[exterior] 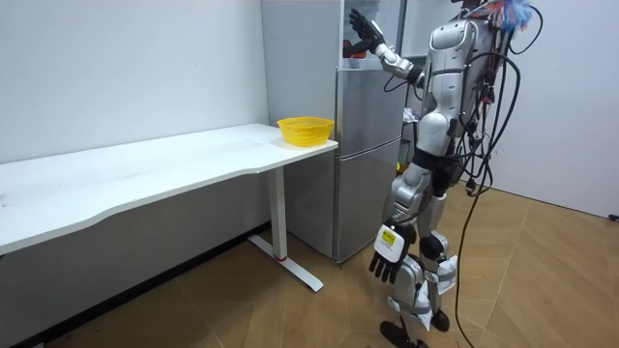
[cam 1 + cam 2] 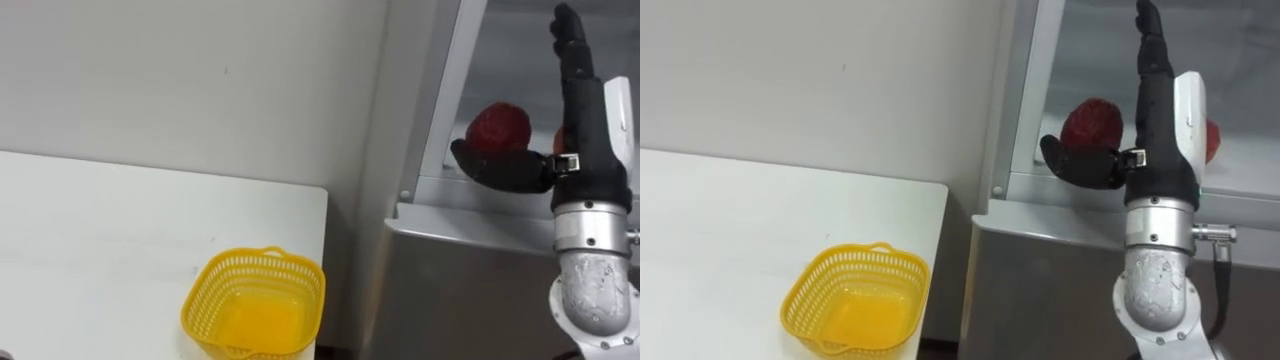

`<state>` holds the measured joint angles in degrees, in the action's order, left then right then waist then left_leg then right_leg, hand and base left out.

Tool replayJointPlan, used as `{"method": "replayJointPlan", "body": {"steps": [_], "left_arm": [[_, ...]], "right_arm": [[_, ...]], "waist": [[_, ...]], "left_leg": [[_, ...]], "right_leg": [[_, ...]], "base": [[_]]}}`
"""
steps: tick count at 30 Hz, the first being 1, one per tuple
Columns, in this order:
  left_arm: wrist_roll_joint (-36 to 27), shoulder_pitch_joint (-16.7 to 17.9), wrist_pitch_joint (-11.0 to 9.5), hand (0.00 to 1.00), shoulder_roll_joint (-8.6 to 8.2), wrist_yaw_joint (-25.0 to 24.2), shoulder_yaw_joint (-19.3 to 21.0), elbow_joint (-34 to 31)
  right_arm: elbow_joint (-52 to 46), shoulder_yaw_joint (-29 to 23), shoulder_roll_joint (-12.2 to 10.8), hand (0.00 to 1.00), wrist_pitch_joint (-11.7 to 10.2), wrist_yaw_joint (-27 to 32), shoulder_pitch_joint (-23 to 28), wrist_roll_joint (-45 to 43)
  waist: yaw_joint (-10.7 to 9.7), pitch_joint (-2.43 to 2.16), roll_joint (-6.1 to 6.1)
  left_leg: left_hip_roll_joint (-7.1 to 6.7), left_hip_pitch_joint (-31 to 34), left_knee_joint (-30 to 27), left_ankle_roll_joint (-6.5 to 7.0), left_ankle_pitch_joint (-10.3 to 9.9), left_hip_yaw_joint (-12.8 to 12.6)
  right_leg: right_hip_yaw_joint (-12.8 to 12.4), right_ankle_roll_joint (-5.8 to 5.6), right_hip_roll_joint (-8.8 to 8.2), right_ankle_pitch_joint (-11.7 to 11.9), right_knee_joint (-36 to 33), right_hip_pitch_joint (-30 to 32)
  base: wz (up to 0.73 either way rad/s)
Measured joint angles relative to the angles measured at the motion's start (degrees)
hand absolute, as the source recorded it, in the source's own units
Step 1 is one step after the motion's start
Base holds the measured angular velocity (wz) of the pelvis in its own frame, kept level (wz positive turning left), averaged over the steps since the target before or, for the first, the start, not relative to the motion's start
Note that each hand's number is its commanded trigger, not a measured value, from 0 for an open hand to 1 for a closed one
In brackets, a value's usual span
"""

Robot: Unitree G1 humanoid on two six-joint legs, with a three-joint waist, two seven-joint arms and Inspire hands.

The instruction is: Retrieve from the upper fridge

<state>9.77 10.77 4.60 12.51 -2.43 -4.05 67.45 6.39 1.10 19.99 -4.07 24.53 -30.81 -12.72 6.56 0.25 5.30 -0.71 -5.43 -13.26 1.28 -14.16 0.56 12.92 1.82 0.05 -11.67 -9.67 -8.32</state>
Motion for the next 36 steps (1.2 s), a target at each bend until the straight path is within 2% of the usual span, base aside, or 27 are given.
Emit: {"method": "replayJointPlan", "body": {"steps": [7, 14, 22, 26, 34, 36], "left_arm": [[0.1, 0.1, 0.0, 0.00, 0.19, -0.7, 0.7, -1.5], [0.1, 0.6, 0.2, 0.00, 0.23, -1.8, 1.1, -2.3], [1.4, 1.0, 0.2, 0.00, 0.31, -3.0, 2.2, -3.4], [3.7, 0.8, 1.1, 0.00, 0.20, -3.2, 3.4, -3.7], [4.5, 1.1, 1.7, 0.00, 0.25, -3.2, 3.5, -4.9], [4.5, 1.2, 1.9, 0.00, 0.29, -3.2, 4.0, -5.2]], "right_arm": [[2.2, 0.0, 2.7, 0.00, 0.4, -2.0, -1.7, 2.0], [4.5, 0.0, 3.0, 0.00, 0.9, -4.6, -1.7, 2.0], [8.7, 0.1, 4.4, 0.00, 1.1, -6.6, -3.0, 5.1], [9.6, 0.1, 5.8, 0.00, 1.3, -8.2, -3.6, 8.3], [11.3, 0.1, 6.7, 0.00, 1.9, -10.4, -4.1, 11.7], [11.4, 0.1, 6.8, 0.00, 2.5, -11.0, -4.1, 12.5]], "waist": [[0.0, -0.04, 0.51], [0.0, 0.06, 0.35], [0.4, 0.05, 0.33], [0.2, 0.00, 0.40], [0.3, -0.13, 0.60], [0.3, -0.24, 0.79]], "left_leg": [[0.00, -0.3, -0.3, -0.01, 0.0, 0.3], [0.00, -0.3, -0.4, -0.03, 0.0, 0.3], [-0.02, -0.1, -0.5, 0.00, 0.0, 0.4], [-0.08, 0.2, -0.4, -0.01, 0.0, 0.9], [-0.05, -0.1, -0.4, 0.00, 0.1, 1.0], [-0.06, 0.0, -0.4, 0.01, 0.1, 1.0]], "right_leg": [[0.8, 0.00, -0.16, 0.0, 0.1, -0.7], [1.1, 0.00, -0.51, 0.0, -0.1, -0.7], [1.2, -0.01, -0.54, 0.0, -0.1, -0.7], [1.5, -0.02, -0.55, 0.0, -0.1, -0.7], [1.4, -0.02, -0.57, 0.0, -0.1, -0.8], [1.4, -0.02, -0.58, 0.0, -0.1, -0.8]], "base": [[0.03], [0.00], [0.00], [0.05], [0.00], [0.00]]}}
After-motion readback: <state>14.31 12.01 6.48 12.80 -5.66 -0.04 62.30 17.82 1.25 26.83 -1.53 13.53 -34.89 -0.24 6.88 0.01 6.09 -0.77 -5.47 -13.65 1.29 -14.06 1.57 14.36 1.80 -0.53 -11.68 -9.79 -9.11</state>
